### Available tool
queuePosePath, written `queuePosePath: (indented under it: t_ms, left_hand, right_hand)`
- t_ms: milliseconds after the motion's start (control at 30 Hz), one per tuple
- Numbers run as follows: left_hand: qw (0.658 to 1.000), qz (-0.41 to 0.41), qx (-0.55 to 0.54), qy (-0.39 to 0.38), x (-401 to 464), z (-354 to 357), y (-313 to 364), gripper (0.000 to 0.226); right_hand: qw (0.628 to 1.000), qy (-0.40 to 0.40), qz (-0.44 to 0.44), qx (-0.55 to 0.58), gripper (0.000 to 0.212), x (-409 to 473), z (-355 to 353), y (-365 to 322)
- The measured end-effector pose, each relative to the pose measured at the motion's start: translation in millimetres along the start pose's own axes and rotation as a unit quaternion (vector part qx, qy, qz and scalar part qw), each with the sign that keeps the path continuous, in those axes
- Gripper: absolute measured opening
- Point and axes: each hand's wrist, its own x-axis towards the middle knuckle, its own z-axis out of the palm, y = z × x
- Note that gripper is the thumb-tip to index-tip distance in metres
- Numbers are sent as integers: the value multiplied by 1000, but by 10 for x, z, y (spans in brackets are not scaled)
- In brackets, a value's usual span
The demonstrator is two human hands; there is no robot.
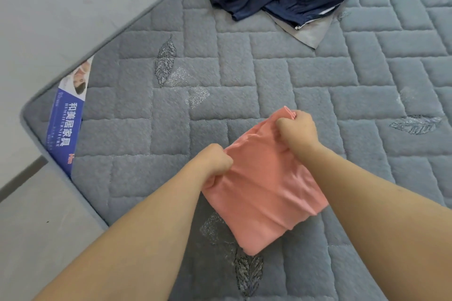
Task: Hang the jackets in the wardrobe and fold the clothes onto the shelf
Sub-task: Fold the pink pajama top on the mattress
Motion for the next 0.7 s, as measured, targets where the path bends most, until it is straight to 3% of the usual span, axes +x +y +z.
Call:
queuePosePath:
  t_ms: [100, 333, 600, 700]
  left_hand:
    - [999, -6, -10, 34, -368, -253, -173, 17]
    - [975, 3, 13, 223, -2098, -1183, -520, 11]
    - [871, -61, 96, 478, -5207, -2058, -1212, 16]
    - [805, -79, 146, 569, -6358, -2119, -1596, 19]
  right_hand:
    - [996, 19, 0, 92, 20, -395, 24, -329]
    - [960, -33, -13, 276, 3, -1832, -174, -1416]
    - [933, -139, -137, 302, 28, -4125, -525, -3020]
    - [919, -179, -191, 296, 40, -5034, -574, -3518]
